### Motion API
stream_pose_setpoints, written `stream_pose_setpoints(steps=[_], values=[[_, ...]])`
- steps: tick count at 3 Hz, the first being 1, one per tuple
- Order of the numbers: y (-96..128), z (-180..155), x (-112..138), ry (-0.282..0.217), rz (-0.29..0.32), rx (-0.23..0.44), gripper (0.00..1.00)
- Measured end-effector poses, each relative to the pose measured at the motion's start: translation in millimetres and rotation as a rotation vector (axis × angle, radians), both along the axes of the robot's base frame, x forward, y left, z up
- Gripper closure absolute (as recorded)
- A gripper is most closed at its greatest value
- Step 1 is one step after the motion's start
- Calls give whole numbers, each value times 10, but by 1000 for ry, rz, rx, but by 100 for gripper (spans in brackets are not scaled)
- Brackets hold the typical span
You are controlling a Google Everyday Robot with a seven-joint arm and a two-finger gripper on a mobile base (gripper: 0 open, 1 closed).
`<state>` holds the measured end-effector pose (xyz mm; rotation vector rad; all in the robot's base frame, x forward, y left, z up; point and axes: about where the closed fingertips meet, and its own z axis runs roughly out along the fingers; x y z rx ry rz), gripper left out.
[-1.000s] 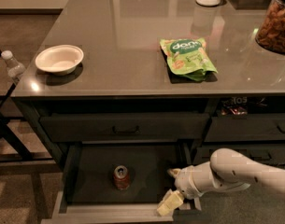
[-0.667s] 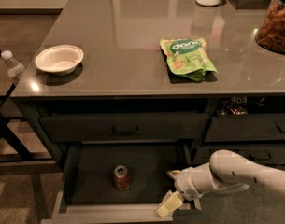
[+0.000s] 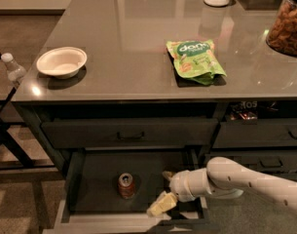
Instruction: Pick coke can from middle drawer and place on counter
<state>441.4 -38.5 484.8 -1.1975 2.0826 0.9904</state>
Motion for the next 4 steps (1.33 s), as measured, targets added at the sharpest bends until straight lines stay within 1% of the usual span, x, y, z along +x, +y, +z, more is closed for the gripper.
stream_pose_setpoints(steps=[1, 2, 3, 4], values=[[198, -116, 342, -38, -19, 42, 0], [205, -120, 334, -38, -16, 42, 0], [362, -178, 413, -93, -31, 85, 0], [557, -194, 567, -163, -32, 151, 0]])
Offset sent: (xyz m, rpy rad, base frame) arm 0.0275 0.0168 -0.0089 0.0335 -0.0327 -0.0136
